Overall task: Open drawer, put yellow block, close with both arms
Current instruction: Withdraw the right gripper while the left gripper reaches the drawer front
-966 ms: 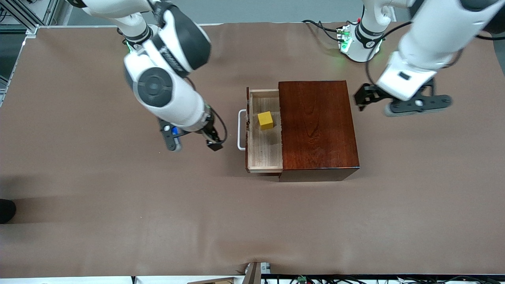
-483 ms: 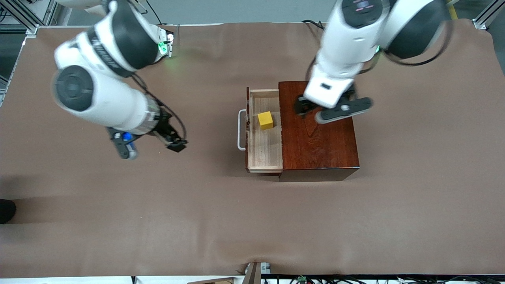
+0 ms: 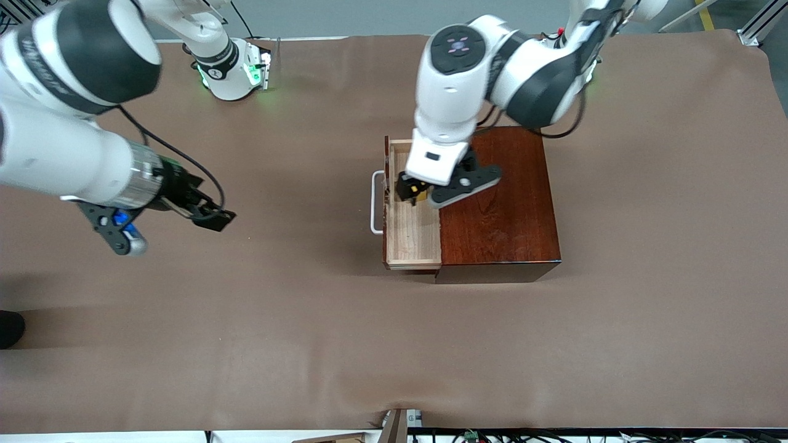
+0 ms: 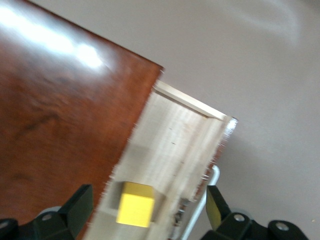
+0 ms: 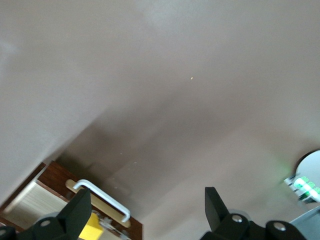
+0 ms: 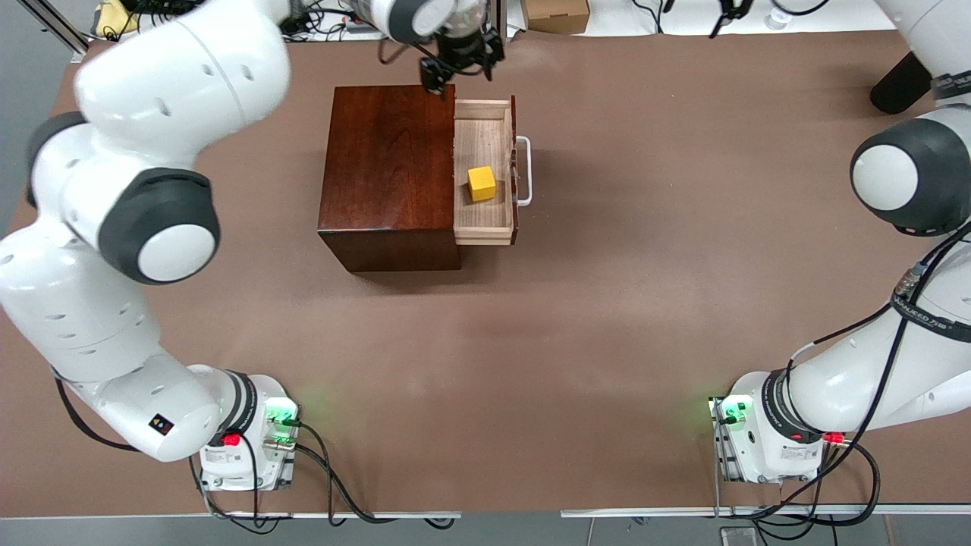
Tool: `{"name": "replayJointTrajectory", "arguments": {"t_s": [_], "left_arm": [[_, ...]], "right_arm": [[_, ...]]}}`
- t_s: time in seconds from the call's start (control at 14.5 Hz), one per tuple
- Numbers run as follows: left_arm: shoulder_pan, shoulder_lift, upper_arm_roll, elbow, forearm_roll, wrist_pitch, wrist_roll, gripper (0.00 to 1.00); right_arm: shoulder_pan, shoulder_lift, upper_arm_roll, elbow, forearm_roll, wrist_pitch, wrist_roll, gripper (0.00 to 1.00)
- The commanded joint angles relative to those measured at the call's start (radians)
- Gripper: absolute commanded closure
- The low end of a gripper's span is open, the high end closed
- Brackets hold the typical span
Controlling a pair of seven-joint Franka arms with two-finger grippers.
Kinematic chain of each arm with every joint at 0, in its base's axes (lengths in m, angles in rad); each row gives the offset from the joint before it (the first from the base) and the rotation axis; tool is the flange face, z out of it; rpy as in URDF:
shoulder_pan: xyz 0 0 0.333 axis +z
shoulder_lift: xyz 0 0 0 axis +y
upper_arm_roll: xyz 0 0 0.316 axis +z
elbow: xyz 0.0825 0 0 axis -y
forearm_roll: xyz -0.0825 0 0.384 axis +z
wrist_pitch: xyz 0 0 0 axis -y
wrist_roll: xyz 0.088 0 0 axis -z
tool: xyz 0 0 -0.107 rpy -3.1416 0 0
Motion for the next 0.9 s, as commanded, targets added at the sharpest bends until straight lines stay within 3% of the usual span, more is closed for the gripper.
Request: {"name": "replayJointTrajectory", "arguments": {"t_s": [0.0, 0.28, 0.62, 0.83], "left_arm": [[-0.078, 0.079, 0.018, 0.063, 0.032, 0.076, -0.115, 0.00], [-0.152, 0.166, 0.041, 0.133, 0.046, 0.147, -0.243, 0.00], [-0.291, 0.245, 0.170, 0.155, 0.044, 0.300, -0.407, 0.00], [-0.324, 0.268, 0.191, 0.169, 0.044, 0.337, -0.455, 0.00]], "right_arm": [[-0.053, -0.030, 0.015, -0.002, 0.016, -0.046, -0.107, 0.00], [-0.093, -0.060, 0.010, -0.002, 0.013, -0.103, -0.274, 0.00], [-0.165, -0.109, 0.006, -0.002, 0.005, -0.166, -0.513, 0.00], [-0.198, -0.142, 0.004, -0.005, -0.024, -0.190, -0.677, 0.00]]}}
